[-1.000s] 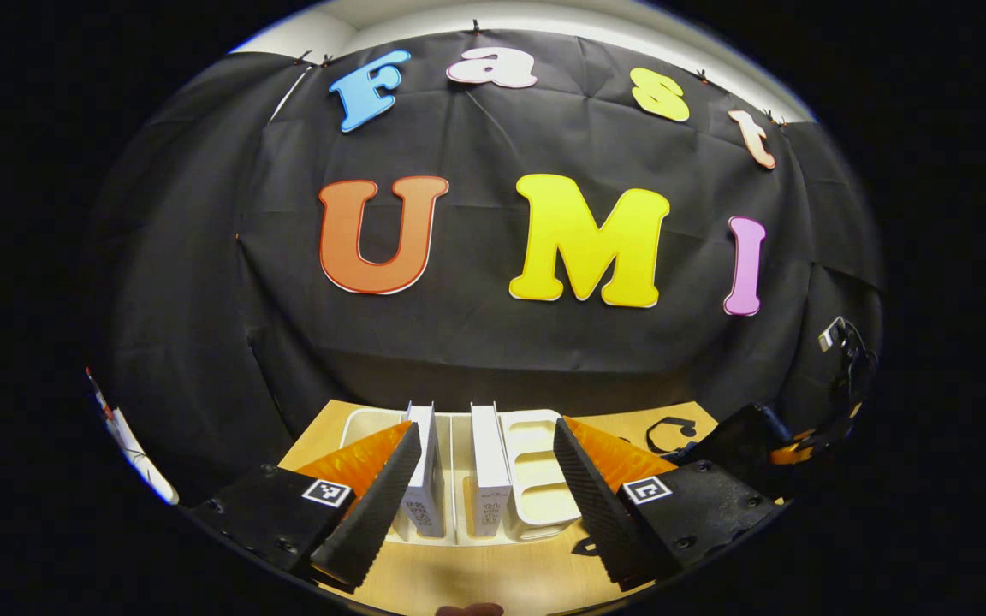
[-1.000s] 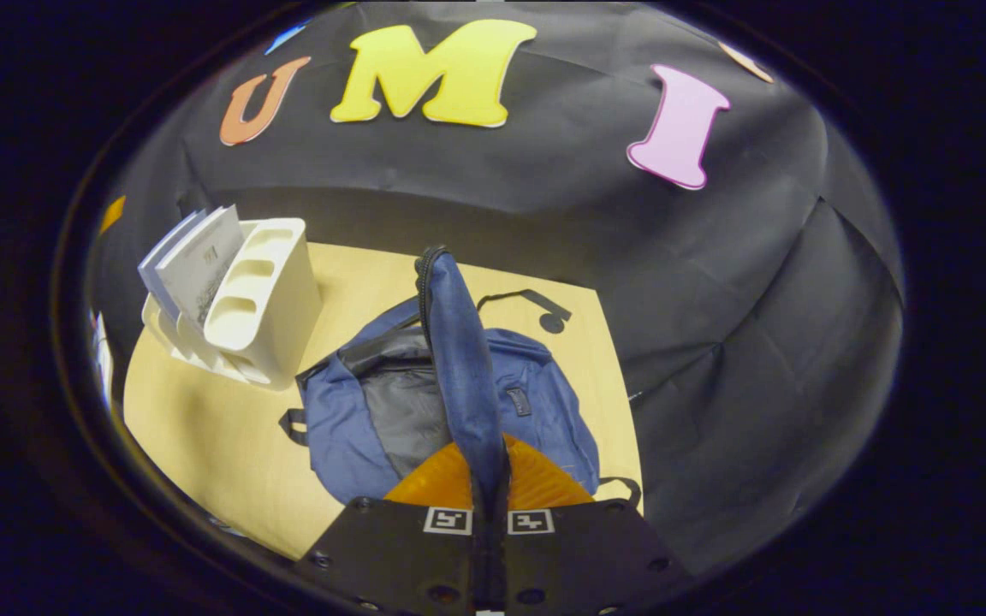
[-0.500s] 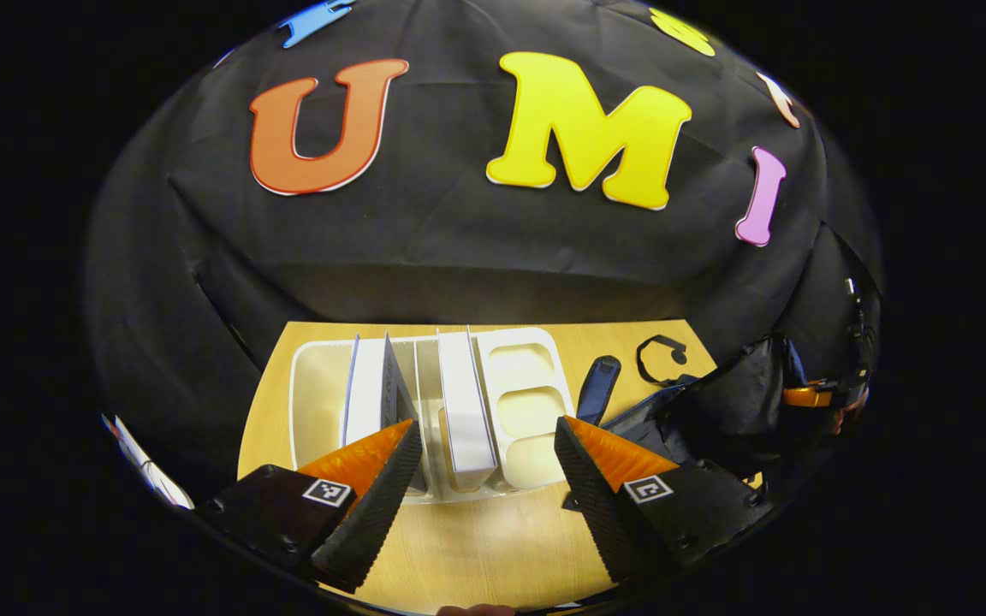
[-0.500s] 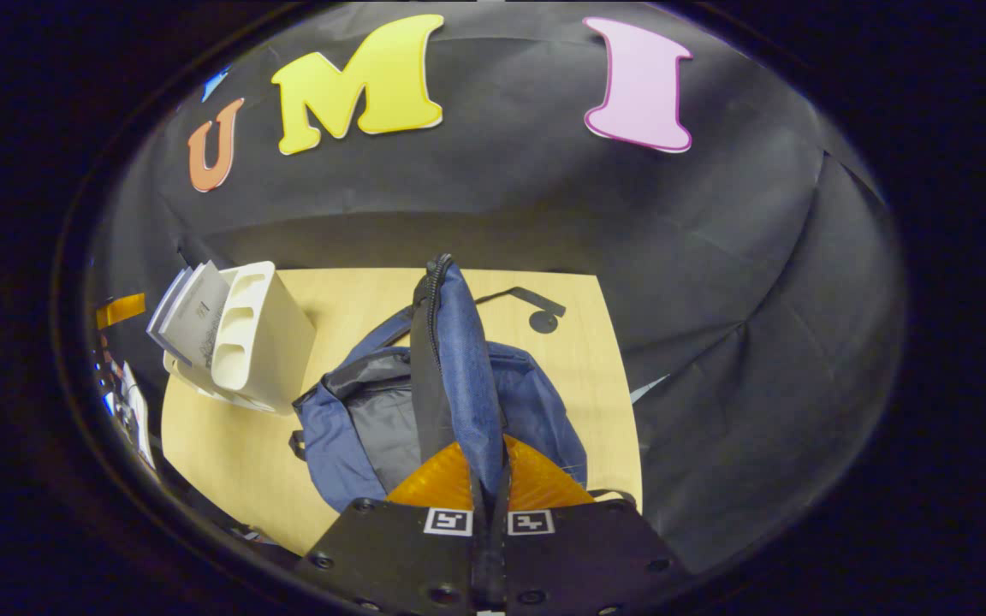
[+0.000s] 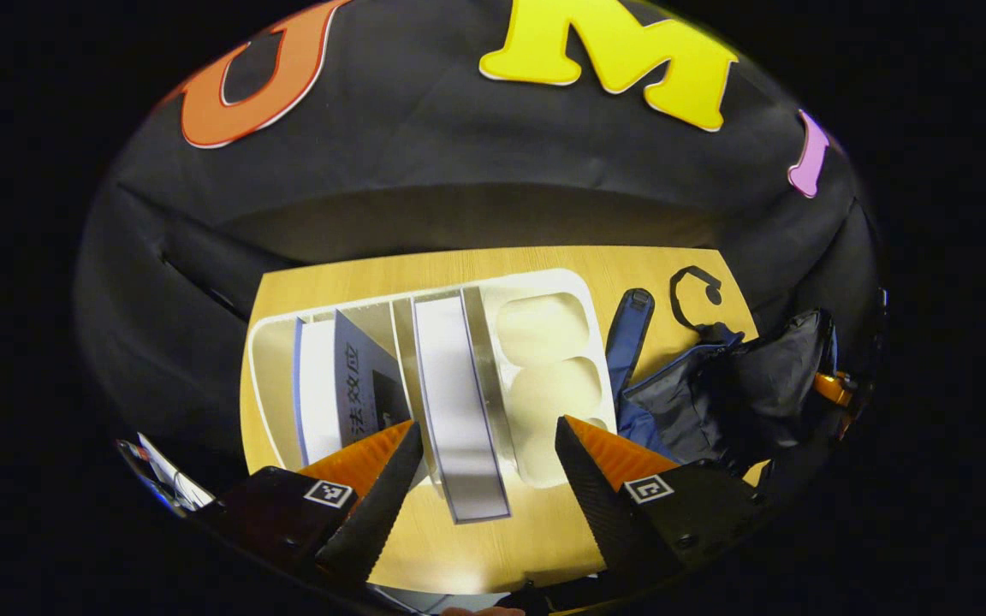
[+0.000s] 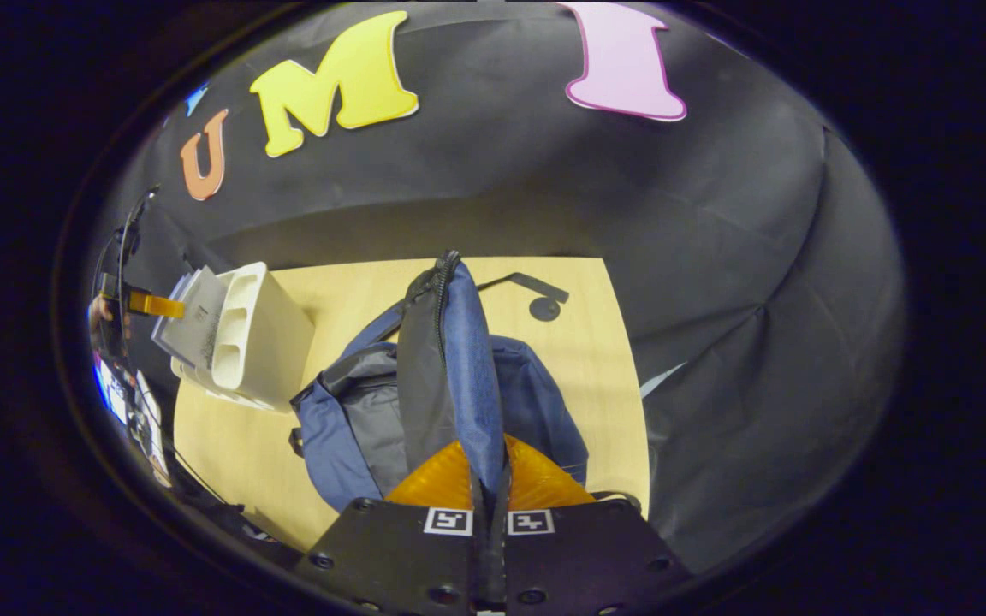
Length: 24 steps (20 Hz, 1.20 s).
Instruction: Open the schoolbag, grab two books from the bookshelf and put them into the schoolbag.
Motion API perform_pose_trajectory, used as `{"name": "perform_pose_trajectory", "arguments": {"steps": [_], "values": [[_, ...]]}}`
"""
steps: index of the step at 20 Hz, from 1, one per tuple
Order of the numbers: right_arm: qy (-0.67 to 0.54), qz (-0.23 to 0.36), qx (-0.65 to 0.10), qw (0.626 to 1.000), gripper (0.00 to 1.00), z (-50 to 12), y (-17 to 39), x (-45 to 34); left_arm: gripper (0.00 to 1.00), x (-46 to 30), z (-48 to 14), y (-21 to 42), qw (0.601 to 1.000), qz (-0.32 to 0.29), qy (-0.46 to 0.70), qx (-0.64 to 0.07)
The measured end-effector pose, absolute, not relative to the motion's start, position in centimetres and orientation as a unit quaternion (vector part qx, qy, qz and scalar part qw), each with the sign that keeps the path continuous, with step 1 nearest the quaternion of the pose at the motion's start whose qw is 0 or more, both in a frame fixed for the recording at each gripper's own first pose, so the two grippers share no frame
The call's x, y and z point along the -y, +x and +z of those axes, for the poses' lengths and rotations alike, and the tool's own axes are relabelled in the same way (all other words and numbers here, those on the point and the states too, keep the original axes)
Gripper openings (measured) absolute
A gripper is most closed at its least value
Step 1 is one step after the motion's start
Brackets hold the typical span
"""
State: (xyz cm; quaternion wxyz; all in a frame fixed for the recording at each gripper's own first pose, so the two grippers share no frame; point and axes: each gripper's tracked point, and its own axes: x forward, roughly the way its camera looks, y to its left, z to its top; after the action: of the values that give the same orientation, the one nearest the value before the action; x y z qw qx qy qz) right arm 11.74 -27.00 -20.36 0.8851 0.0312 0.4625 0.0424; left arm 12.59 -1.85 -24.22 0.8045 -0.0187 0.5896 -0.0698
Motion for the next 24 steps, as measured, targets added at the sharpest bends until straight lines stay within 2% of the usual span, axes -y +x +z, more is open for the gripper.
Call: {"name": "perform_pose_trajectory", "arguments": {"steps": [10,11,12,14,15,19,24], "values": [[0.062,0.053,-0.465,0.882,0.0,-20.6,11.3,26.8,0.98,1.4,-27.3,10.9,0.736,-0.038,-0.055,-0.674],[0.065,0.053,-0.465,0.881,0.03,-20.6,11.3,26.7,1.0,1.6,-27.6,10.6,0.727,-0.036,-0.064,-0.683],[0.068,0.054,-0.465,0.881,0.0,-20.7,11.3,26.7,0.93,1.8,-27.9,10.3,0.718,-0.033,-0.073,-0.691],[0.073,0.054,-0.464,0.881,0.03,-20.8,11.1,26.5,0.86,2.0,-28.4,9.8,0.704,-0.024,-0.09,-0.704],[0.074,0.054,-0.464,0.881,0.0,-20.7,11.1,26.5,0.84,2.0,-28.7,9.7,0.701,-0.02,-0.096,-0.706],[0.079,0.051,-0.465,0.88,0.0,-20.9,10.9,26.3,0.72,1.3,-28.9,9.7,0.7,-0.011,-0.094,-0.708],[0.079,0.049,-0.466,0.88,0.0,-21.0,10.7,25.6,0.48,-0.2,-28.8,9.6,0.701,0.001,-0.07,-0.709]]}}
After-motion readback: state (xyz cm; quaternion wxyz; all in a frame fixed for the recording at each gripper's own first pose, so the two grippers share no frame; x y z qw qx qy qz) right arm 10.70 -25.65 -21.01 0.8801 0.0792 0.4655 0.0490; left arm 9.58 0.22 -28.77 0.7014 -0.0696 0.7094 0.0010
